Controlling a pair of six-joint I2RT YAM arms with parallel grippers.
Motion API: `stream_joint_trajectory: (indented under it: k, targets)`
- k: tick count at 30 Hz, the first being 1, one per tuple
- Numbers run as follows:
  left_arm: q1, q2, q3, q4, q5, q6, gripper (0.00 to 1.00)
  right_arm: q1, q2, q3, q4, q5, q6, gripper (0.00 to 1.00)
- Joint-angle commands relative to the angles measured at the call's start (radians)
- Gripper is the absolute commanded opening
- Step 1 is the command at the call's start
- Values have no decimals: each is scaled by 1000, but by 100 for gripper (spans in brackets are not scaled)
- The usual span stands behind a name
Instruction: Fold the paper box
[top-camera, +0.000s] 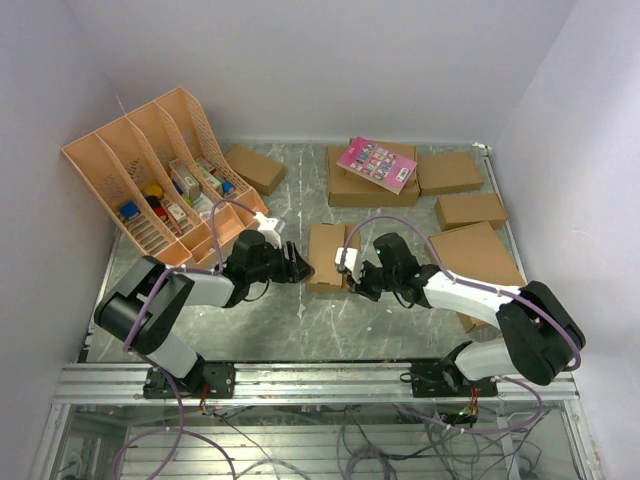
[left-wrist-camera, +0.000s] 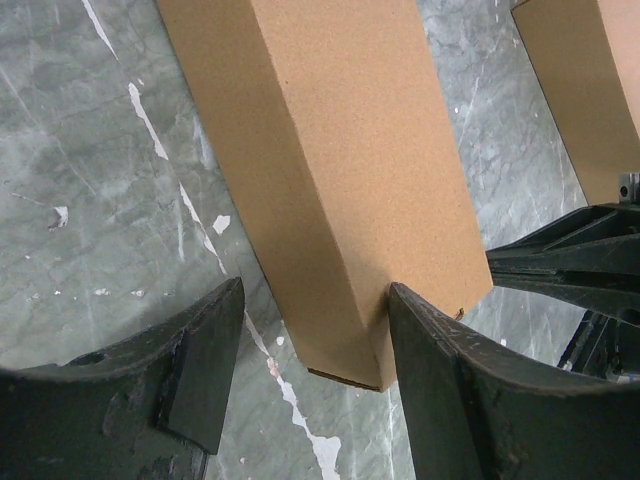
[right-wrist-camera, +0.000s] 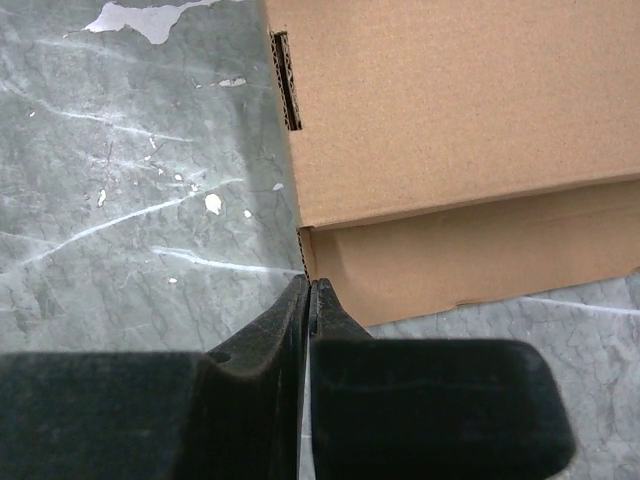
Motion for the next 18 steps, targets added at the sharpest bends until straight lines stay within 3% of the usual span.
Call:
stream_joint_trajectory:
  k: [1,18]
  targets:
    - [5,45,4,-78,-48,47,68,-12,4,6,-6,21,42,0]
    - [5,66,24,-75,-28,56,68,-16,45,66,-21,-2,82,0]
